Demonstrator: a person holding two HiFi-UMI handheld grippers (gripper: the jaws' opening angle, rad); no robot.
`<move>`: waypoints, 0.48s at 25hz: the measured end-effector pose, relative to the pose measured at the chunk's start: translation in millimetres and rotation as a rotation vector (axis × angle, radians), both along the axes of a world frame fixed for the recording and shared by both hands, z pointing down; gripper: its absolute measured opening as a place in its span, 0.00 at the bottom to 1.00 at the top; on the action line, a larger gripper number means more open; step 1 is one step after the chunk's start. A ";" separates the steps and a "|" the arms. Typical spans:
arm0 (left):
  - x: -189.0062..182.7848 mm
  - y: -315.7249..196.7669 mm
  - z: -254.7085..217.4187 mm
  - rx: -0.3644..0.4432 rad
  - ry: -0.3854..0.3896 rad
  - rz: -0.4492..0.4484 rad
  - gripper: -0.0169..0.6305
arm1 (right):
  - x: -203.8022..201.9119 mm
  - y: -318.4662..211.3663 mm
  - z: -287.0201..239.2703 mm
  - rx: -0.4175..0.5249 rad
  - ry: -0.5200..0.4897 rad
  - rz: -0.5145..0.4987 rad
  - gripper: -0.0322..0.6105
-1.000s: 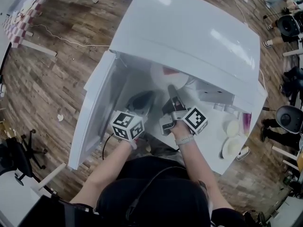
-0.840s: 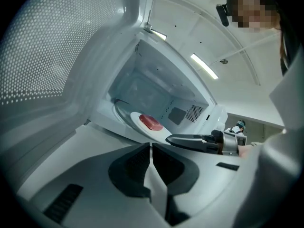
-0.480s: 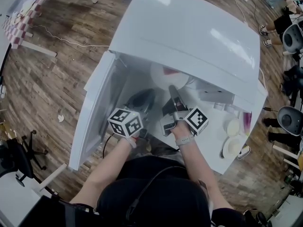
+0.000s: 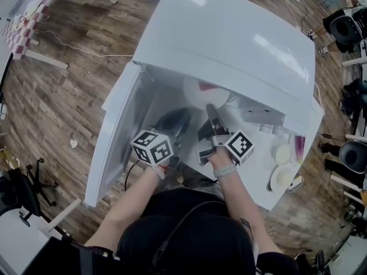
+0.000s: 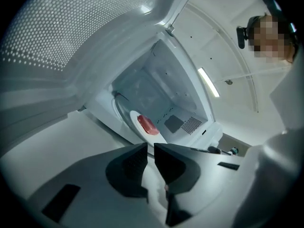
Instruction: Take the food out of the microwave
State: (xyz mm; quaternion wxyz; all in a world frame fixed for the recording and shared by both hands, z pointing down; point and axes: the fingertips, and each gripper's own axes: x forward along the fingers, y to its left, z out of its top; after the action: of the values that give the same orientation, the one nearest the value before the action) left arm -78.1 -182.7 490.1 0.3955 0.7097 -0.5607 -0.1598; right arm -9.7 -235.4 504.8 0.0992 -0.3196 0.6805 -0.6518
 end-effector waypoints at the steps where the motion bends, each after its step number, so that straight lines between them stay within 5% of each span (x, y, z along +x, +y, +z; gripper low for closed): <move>1: 1.4 -0.8 0.4 0.000 0.023 0.007 0.10 | 0.2 0.0 -0.2 -0.001 0.000 0.001 0.17; 4: 6.1 -2.5 2.1 -0.010 0.104 0.019 0.21 | 0.3 0.5 -1.7 -0.006 -0.003 0.006 0.17; 12: 5.1 -7.5 0.7 -0.006 0.189 -0.003 0.22 | 2.0 0.3 -4.3 0.016 -0.004 -0.002 0.13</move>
State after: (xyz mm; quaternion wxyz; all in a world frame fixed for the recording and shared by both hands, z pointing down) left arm -73.0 -190.2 490.9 0.4488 0.6893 -0.5223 -0.2249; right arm -7.6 -235.2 500.5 0.1024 -0.3166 0.6858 -0.6472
